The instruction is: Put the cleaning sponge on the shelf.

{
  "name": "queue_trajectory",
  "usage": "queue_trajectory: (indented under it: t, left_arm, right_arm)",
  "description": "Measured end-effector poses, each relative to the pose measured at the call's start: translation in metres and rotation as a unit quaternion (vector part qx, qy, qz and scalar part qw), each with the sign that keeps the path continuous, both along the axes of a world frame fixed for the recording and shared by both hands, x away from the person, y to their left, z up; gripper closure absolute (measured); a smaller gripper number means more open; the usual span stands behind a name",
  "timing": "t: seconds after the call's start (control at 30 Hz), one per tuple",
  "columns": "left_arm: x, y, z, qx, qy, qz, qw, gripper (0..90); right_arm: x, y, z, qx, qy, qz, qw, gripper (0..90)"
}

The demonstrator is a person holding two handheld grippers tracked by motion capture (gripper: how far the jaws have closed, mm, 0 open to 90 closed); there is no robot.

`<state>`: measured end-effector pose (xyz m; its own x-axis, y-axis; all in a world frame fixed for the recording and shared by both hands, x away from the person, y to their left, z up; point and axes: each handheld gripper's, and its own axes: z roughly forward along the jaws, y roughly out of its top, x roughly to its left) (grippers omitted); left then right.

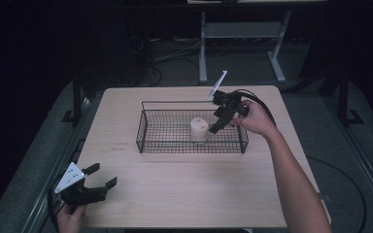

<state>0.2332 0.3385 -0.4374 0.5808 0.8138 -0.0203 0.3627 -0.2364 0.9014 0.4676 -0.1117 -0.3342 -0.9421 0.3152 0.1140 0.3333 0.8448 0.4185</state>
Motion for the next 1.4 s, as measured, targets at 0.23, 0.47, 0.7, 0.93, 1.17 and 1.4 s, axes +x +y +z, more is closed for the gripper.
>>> queue_trajectory:
  t: [0.23, 0.47, 0.7, 0.93, 1.17, 1.4]
  left_arm:
    - [0.0, 0.0, 0.0, 0.0, 0.0, -0.001, 1.0, 13.9]
    - [0.0, 0.0, 0.0, 0.0, 0.0, 0.0, 1.0, 13.9]
    - [0.0, -0.001, 0.0, 0.0, 0.0, 0.0, 1.0, 13.9]
    - [0.0, -0.001, 0.0, 0.001, 0.001, 0.0, 1.0, 14.0]
    - [0.0, -0.002, 0.0, 0.001, 0.0, -0.001, 1.0, 13.9]
    - [0.0, -0.002, 0.0, 0.002, 0.0, -0.001, 1.0, 14.0]
  right_arm:
    - [-0.005, -0.007, -0.002, 0.01, 0.001, -0.003, 0.9999, 16.6]
    - [-0.01, -0.012, -0.002, 0.004, 0.001, -0.002, 1.0, 16.7]
    - [-0.016, -0.018, -0.003, 0.007, 0.001, -0.003, 1.0, 16.6]
    - [-0.021, -0.024, -0.006, 0.004, 0.004, -0.005, 1.0, 16.6]
    - [-0.029, -0.031, -0.005, 0.009, 0.002, -0.007, 0.9999, 16.6]
    - [-0.037, -0.037, -0.006, 0.006, 0.001, -0.003, 1.0, 16.6]
